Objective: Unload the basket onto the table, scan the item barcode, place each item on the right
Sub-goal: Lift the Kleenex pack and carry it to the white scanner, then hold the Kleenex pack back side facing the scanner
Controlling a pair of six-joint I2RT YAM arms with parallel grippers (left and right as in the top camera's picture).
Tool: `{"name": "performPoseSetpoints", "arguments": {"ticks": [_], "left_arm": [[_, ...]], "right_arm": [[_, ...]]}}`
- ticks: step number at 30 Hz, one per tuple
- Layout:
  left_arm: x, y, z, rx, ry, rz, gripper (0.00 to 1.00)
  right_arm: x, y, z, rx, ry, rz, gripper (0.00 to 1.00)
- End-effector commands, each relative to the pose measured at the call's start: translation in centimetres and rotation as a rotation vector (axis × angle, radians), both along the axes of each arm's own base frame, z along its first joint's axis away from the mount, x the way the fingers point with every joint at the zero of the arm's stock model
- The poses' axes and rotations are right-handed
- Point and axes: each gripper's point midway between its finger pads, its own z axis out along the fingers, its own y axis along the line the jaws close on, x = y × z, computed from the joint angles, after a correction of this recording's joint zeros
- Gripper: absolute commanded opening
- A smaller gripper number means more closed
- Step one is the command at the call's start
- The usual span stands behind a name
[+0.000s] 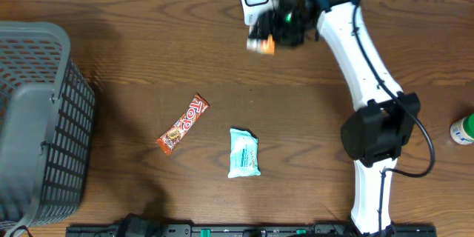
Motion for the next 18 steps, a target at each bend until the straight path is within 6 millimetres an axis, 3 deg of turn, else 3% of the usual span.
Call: {"name": "performPoseSetpoints", "arguments": {"ticks": [1,7,13,18], "left_arm": [[0.3,-0.2,-0.1,0.009,-0.003,-0.015,0.88],[0.7,-0.4,0.0,0.025,-0.003,-0.034,0.88],[0.6,-0.4,0.1,0.023,-0.008,-0.034,0.88],[0.8,-0.6,0.4,0.036,-0.014,-0.051,0.88]], "right_arm": [[4.0,-2.0,2.6,-0.108,-0.2,-0.102,0.57],[9.5,-3.6,4.5,-0.288,-0.482,-0.275,0.59],[12.5,-2.1,5.2,-0.31,-0.662,-0.292,0.6],[15.7,-0.6,2.8,-0.268,-0.739,-0.313,0.57]]}}
